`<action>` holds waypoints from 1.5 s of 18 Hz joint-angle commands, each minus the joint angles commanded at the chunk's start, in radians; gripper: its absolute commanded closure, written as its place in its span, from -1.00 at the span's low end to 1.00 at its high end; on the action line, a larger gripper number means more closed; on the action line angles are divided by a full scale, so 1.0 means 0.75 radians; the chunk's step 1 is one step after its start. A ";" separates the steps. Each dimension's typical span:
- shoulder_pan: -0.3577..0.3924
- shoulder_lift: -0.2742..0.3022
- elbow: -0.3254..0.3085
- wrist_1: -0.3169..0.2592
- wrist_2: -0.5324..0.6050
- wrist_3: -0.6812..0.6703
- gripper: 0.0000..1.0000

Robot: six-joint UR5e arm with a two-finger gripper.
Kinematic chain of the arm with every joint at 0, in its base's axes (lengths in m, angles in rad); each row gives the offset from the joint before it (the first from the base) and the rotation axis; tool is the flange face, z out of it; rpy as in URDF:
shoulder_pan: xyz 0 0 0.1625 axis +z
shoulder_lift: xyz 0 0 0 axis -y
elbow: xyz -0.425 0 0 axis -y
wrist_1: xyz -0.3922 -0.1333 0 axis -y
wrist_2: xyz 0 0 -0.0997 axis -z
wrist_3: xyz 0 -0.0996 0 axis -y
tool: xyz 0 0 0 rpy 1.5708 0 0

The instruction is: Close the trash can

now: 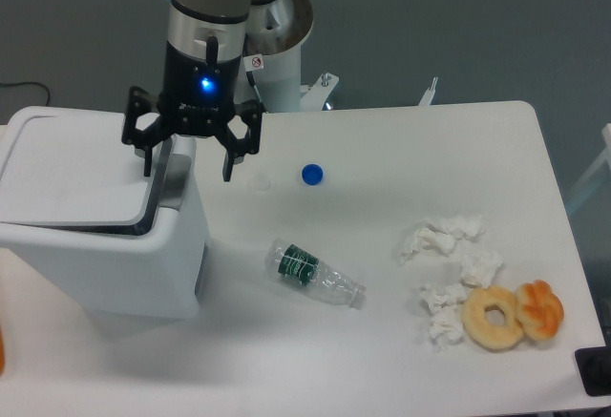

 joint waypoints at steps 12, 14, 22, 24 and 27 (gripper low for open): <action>-0.004 0.002 -0.025 0.000 0.000 0.000 -1.00; -0.004 -0.002 -0.035 0.000 0.000 0.002 -1.00; 0.000 -0.006 -0.074 0.004 0.012 0.029 -1.00; 0.008 -0.006 -0.074 0.002 0.012 0.031 -1.00; 0.016 -0.004 -0.074 0.004 0.010 0.039 -1.00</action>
